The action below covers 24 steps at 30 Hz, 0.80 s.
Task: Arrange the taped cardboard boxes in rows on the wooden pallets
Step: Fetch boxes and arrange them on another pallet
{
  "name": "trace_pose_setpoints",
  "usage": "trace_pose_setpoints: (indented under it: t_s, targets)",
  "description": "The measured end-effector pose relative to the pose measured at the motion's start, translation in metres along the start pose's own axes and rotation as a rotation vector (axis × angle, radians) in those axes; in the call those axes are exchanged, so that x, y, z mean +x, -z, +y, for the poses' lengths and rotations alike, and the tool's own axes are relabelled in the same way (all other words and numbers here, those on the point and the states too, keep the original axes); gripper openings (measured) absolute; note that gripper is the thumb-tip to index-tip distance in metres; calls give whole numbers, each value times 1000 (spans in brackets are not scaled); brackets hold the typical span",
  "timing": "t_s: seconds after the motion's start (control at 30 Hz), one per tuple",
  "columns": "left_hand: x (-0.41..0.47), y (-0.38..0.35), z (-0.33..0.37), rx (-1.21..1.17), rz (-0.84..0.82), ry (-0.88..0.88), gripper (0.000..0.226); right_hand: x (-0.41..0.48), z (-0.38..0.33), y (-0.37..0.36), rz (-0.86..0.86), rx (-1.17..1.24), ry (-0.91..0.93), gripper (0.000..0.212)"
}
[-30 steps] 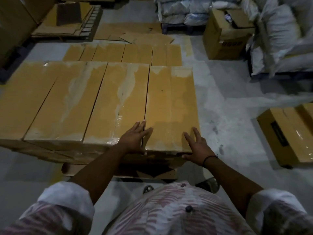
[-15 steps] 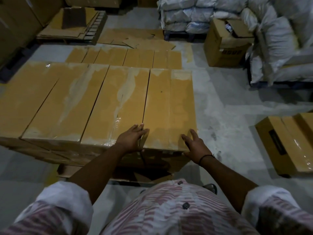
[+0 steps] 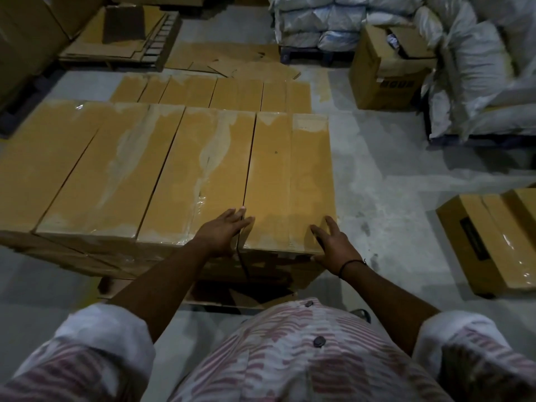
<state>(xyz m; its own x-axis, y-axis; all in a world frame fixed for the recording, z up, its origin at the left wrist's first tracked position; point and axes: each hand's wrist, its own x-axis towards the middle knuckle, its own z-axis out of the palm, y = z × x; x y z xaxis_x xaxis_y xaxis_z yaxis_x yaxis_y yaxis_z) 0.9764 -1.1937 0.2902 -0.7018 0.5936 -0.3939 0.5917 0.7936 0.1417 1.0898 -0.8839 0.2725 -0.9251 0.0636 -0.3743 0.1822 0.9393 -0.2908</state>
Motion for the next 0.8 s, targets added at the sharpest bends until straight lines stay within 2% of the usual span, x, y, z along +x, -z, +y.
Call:
trace_pose_setpoints:
  t_s: [0.8]
  targets:
    - [-1, 1, 0, -29, 18, -6, 112, 0, -2, -6, 48, 10, -28, 83]
